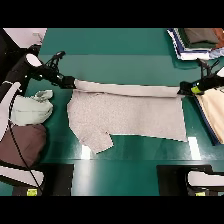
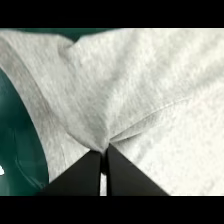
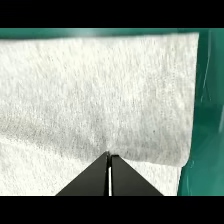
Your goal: Fold the shirts.
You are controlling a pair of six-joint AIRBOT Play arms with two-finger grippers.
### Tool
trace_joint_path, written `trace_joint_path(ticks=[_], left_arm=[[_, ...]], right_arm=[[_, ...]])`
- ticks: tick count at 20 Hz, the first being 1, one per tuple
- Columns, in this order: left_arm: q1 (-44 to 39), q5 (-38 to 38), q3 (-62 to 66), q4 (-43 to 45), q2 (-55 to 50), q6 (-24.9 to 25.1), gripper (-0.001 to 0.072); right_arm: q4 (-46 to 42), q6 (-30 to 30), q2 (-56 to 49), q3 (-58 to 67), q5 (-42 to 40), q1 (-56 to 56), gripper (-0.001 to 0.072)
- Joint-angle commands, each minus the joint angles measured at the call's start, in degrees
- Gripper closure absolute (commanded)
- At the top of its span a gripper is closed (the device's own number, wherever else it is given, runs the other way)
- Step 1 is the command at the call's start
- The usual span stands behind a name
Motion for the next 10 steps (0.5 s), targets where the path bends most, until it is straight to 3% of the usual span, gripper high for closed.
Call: trace_joint_path(ticks=[1, 2, 3, 4, 5, 6, 7, 10], left_arm=[[0.0, 0.4, -2.5, 0.9, -0.1, -0.2, 0.0683], [0.0, 0.4, -2.5, 1.1, -0.1, -1.5, 0.0682], [0.0, 0.4, -2.5, 1.1, -0.1, -2.7, 0.0573], [0.0, 0.2, -2.5, 1.1, -0.1, -4.4, 0.0251], [0.0, -0.4, -2.5, 1.1, -0.1, -5.7, 0.0069], [0.1, -1.6, -2.4, 1.4, -0.1, -6.4, 0.0092], [0.1, -3.5, -2.0, 2.9, 0.1, -6.9, 0.0093], [0.2, -9.5, -2.3, 8.6, 4.0, -8.0, 0.0092]], right_arm=[[0.3, 0.0, 2.4, -5.9, -2.6, 0.1, 0.0702], [0.6, 0.0, 2.4, -5.9, -1.8, 0.1, 0.0702], [1.6, 0.0, 2.4, -5.9, -1.3, 0.1, 0.0701], [2.3, 0.0, 2.4, -5.8, -1.1, 0.1, 0.0698], [3.1, 0.0, 2.4, -5.6, -1.1, 0.1, 0.0661], [3.2, 0.0, 2.4, -4.9, -0.5, -0.1, 0.0498], [3.2, 0.0, 2.4, -3.6, 1.9, -0.5, 0.0436], [3.1, -1.6, 5.1, -1.3, 11.3, -3.4, 0.0436]])
